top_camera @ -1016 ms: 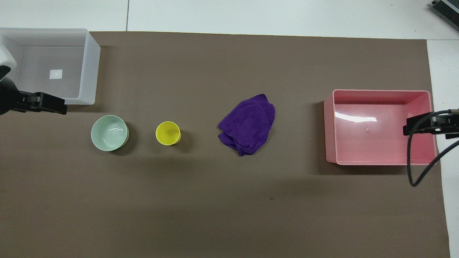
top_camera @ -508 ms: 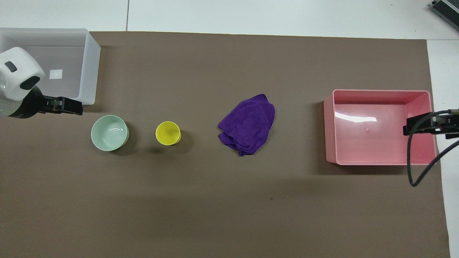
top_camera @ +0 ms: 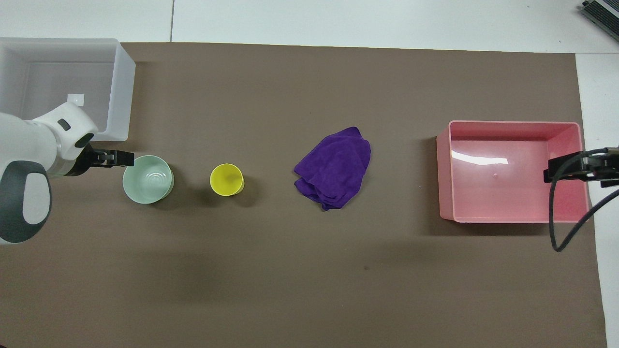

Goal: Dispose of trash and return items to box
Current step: 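Reach the left gripper down and grasp the rim of the green bowl, then lift the green bowl into the white bin while the right gripper grasps the cloth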

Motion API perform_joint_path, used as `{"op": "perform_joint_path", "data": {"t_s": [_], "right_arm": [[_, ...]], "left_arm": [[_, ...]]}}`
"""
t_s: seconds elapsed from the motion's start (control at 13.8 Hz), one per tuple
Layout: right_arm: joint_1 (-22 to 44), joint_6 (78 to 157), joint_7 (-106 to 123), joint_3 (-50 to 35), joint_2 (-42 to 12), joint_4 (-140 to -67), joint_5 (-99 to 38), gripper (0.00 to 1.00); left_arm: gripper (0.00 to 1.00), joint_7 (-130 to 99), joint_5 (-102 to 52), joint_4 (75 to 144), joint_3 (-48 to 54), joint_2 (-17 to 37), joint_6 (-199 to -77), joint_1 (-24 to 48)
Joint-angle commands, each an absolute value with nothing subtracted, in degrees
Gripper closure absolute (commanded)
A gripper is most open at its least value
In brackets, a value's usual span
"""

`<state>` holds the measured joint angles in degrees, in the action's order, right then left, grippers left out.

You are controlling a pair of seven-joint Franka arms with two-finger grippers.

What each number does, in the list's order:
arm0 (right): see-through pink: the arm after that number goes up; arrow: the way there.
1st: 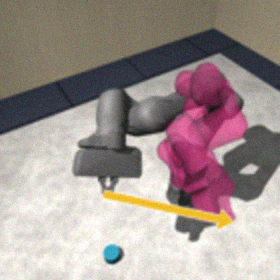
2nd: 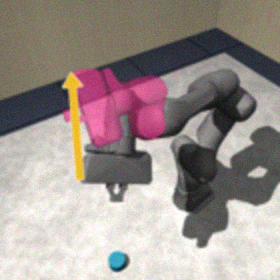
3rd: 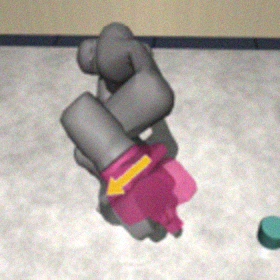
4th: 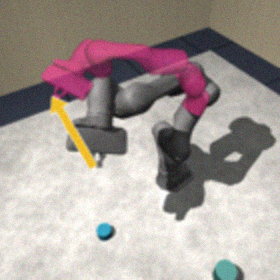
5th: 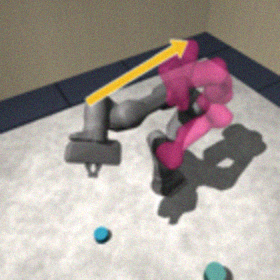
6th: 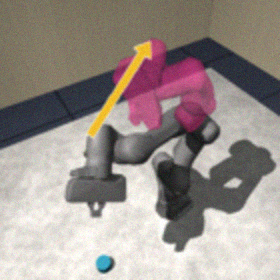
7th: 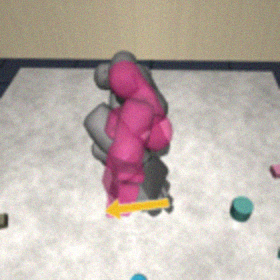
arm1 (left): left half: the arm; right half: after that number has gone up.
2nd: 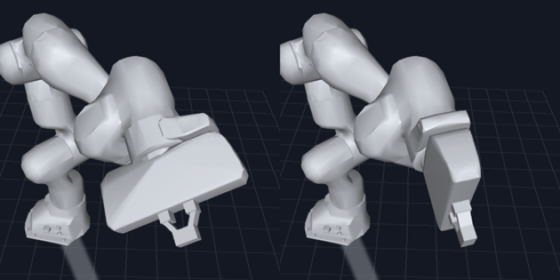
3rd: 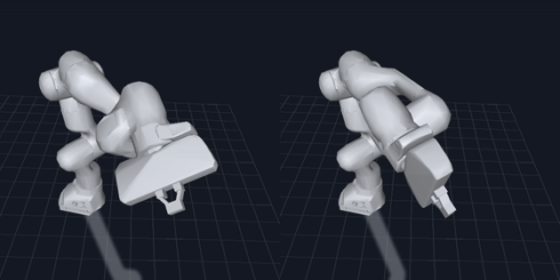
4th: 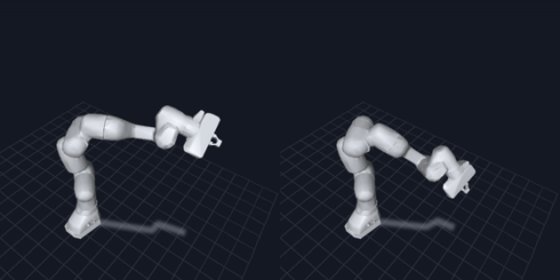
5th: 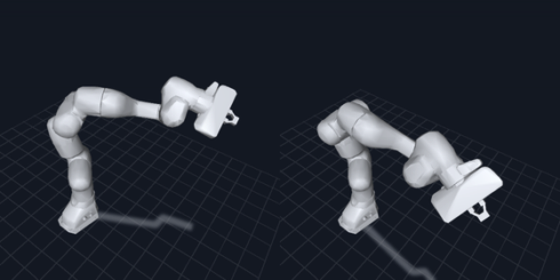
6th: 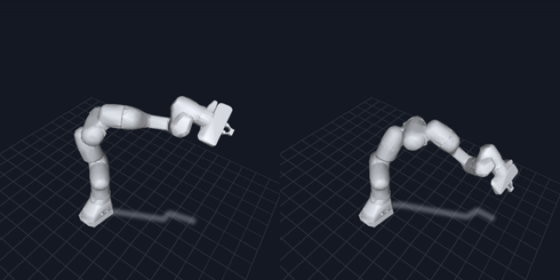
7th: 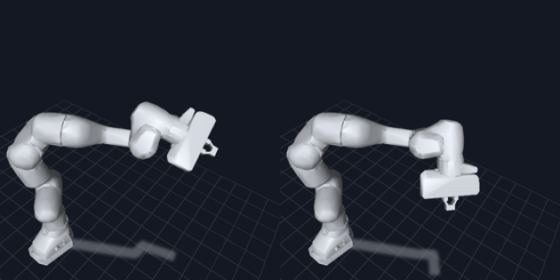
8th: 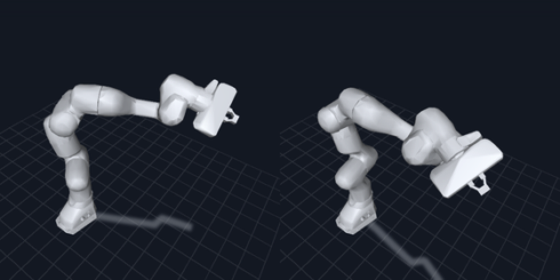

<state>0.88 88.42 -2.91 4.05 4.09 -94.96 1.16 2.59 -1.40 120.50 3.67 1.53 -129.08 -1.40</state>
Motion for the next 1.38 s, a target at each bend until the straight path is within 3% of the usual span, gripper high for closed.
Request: {"op": "perform_joint_path", "data": {"t_s": [0.0, 0.51, 0.65, 0.73, 0.87, 1.31], "right_arm": [[0.0, 89.0, -1.4, 3.9, 5.2, -96.2, 0.4, 0.00], [-0.5, 87.4, -1.0, 3.6, 5.6, -96.2, 0.2, 0.00], [0.3, 92.7, -1.5, 3.3, 5.5, -96.8, 0.0, 0.00], [2.3, 96.0, -1.8, 3.3, 5.5, -98.1, 0.0, 0.00], [5.4, 99.7, -5.5, 3.3, 5.5, -100.9, 0.0, 0.00], [14.4, 110.0, -16.4, 3.3, -1.6, -101.3, 0.0, 0.00]], "left_arm": [[0.00, 2.9, -0.7, 124.8, 4.1, 2.4, -135.7, -2.4], [0.00, 3.1, -1.0, 127.1, 4.2, 8.0, -142.3, -3.4], [0.00, 3.1, -1.2, 127.6, 4.2, 8.4, -142.4, -3.5], [0.20, 3.1, -1.4, 127.6, 4.2, 8.4, -142.1, -3.5], [0.97, 3.1, -3.6, 127.6, 4.2, 8.3, -141.9, -3.4], [1.00, 5.0, -5.1, 124.6, 4.2, 6.7, -136.6, -3.3]]}}
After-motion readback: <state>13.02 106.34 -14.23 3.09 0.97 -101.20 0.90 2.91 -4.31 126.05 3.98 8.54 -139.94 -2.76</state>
